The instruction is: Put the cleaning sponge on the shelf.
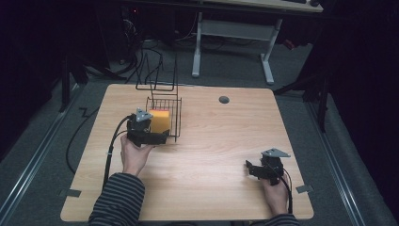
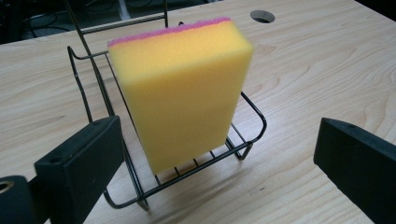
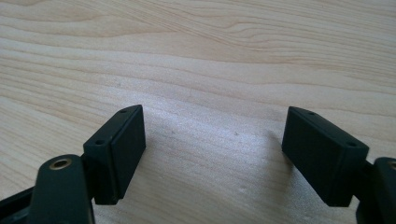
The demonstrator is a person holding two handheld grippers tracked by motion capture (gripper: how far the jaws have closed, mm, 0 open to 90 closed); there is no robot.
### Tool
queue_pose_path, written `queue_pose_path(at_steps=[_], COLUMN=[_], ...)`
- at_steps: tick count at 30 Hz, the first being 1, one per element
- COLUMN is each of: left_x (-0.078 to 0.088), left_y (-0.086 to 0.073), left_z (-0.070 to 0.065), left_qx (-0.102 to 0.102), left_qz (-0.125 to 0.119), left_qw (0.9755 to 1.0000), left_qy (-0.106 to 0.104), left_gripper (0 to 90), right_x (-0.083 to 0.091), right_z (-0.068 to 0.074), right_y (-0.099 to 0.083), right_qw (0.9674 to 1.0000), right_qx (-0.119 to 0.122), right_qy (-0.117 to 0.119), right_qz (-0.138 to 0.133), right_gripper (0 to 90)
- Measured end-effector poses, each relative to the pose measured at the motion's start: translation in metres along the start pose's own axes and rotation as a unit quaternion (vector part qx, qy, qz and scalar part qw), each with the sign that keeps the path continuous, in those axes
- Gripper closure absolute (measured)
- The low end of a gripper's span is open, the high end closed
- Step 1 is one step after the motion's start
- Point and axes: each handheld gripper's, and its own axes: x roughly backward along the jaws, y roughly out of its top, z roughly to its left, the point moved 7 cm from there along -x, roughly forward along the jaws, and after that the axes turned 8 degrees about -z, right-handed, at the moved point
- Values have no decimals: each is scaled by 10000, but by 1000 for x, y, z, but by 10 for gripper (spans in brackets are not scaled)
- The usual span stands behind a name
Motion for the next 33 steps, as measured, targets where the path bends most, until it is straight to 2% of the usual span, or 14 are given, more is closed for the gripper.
queue_pose_path(at_steps=[4, 15, 28, 33], left_x=[8, 31, 56, 60], left_y=[-2, -12, -35, -40], left_z=[1, 6, 25, 28], left_qx=[-20, 118, 436, 478], left_qz=[-63, -206, -325, -325], left_qw=[10000, 9997, 9984, 9982], left_qy=[3, 41, 160, 171], left_gripper=[34, 53, 79, 88], right_x=[0, 0, 0, 0], right_z=[0, 0, 0, 0], right_y=[0, 0, 0, 0], right_qw=[10000, 10000, 10000, 10000], right_qx=[-4, -9, -13, -15], right_qy=[1, -3, -1, -2], right_qz=[1, -4, -1, 0], right_gripper=[218, 218, 218, 218])
